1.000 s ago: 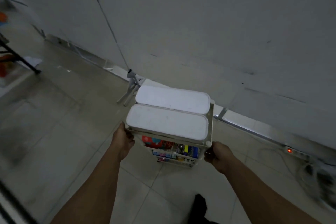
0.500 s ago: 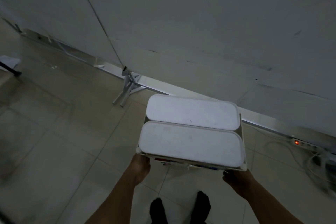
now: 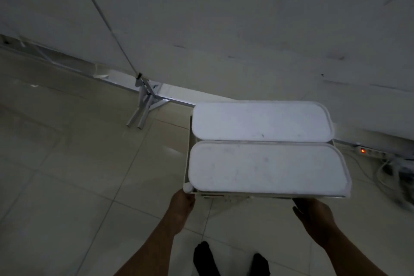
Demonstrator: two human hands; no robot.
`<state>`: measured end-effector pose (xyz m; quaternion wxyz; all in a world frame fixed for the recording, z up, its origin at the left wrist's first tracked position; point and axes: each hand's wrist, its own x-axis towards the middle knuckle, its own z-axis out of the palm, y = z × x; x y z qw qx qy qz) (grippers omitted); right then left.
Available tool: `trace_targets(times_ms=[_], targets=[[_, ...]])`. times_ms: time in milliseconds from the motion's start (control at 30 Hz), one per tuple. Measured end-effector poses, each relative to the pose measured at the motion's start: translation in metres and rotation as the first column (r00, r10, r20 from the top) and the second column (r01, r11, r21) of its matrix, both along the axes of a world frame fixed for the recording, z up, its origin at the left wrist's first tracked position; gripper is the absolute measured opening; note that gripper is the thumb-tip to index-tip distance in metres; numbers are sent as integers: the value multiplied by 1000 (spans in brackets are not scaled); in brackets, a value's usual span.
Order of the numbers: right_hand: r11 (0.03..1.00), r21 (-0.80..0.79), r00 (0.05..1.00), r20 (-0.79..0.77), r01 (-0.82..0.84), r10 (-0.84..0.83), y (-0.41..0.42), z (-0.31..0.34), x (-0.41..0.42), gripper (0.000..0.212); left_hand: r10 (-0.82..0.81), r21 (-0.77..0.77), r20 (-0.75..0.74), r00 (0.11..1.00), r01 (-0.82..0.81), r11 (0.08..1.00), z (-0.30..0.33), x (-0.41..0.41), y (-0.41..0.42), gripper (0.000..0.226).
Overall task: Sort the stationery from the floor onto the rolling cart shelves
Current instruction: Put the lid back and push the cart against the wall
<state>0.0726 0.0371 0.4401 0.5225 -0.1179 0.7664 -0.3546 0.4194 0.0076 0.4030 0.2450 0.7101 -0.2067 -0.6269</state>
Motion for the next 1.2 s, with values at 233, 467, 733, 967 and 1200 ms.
trace_targets(times_ms=[233, 467, 733, 967, 1200], targets=[[959, -72, 961, -65, -275, 270, 11, -5, -1, 49, -225, -152, 79, 971, 235, 960, -4, -12, 8, 23], [894, -80, 892, -156, -440, 425, 12, -21, -8, 41, -308, -181, 345, 887, 385, 905, -21, -29, 14, 44], [851, -196, 869, -204, -488, 451, 5, -56, -12, 12, -166, -340, 137, 977, 203, 918, -55, -21, 15, 34], [847, -269, 888, -86, -457, 452, 12, -62, -20, 18, 82, -305, -40, 996, -90, 948, -66, -34, 16, 18], [881, -281, 924, -65, -380, 377, 9, -70, -11, 25, 109, -324, -22, 994, -110, 940, -68, -36, 8, 19]])
